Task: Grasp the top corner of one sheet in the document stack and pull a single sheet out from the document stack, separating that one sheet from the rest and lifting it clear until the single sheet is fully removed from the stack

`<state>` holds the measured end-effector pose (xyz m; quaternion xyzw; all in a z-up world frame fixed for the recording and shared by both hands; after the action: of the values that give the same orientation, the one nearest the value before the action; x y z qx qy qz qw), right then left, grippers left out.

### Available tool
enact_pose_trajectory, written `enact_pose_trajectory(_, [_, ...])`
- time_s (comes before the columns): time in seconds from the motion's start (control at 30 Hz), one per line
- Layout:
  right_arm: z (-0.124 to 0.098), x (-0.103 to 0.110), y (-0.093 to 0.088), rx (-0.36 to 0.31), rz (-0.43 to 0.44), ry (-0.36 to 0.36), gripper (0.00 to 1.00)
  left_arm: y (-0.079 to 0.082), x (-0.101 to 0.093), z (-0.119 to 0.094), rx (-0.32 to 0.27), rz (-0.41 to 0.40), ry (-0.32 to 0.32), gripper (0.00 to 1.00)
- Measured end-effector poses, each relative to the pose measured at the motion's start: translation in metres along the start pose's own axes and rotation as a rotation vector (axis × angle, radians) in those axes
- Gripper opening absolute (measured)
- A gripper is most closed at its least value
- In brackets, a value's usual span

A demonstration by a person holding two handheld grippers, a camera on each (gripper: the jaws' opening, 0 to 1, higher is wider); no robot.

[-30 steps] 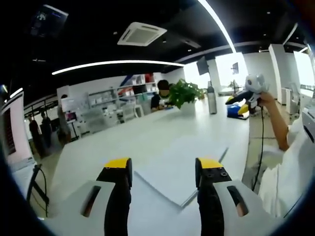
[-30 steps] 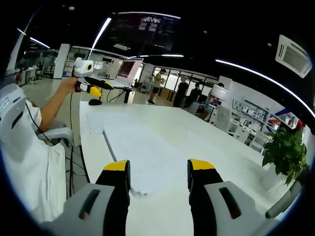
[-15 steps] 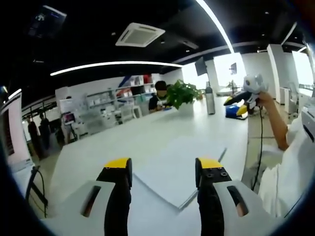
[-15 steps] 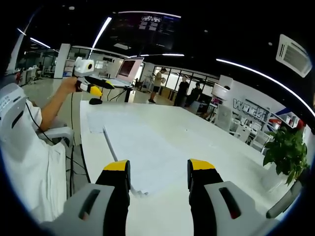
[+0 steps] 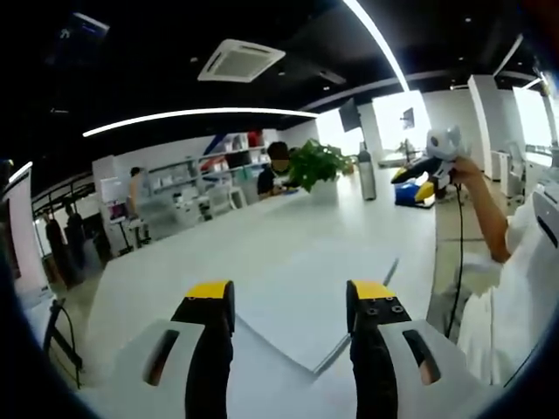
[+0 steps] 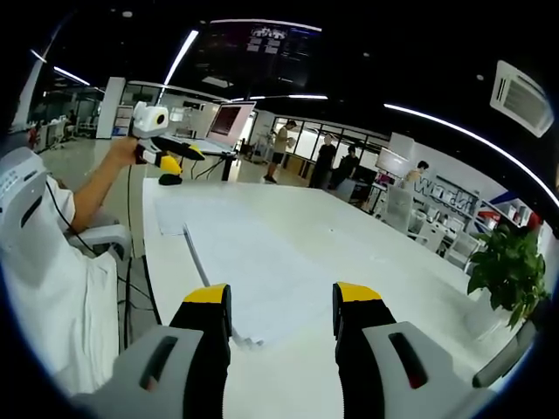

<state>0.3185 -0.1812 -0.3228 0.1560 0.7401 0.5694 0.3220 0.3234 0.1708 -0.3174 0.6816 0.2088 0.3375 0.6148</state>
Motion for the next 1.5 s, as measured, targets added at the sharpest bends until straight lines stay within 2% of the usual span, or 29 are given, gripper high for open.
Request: enact_pose_trajectory(1.5, [0.000,0.002,-0.002,0.005,0.000,0.006,0.46,-0.012,-0.021,0.023,0.031,0.035,-0.058,0.50])
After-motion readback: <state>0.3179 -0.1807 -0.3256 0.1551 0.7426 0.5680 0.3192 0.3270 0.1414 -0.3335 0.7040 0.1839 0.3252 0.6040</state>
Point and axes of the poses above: the point that each gripper's makers call its tool centre point, and the gripper's own axes: z roughly forward along the fingers, x roughly to its left, y roughly out of its top, the point moved 3 cm from there along -z, roughly backward along the fingers, and after that the axes turned 9 degrees about -x, right-handed, at the moved point
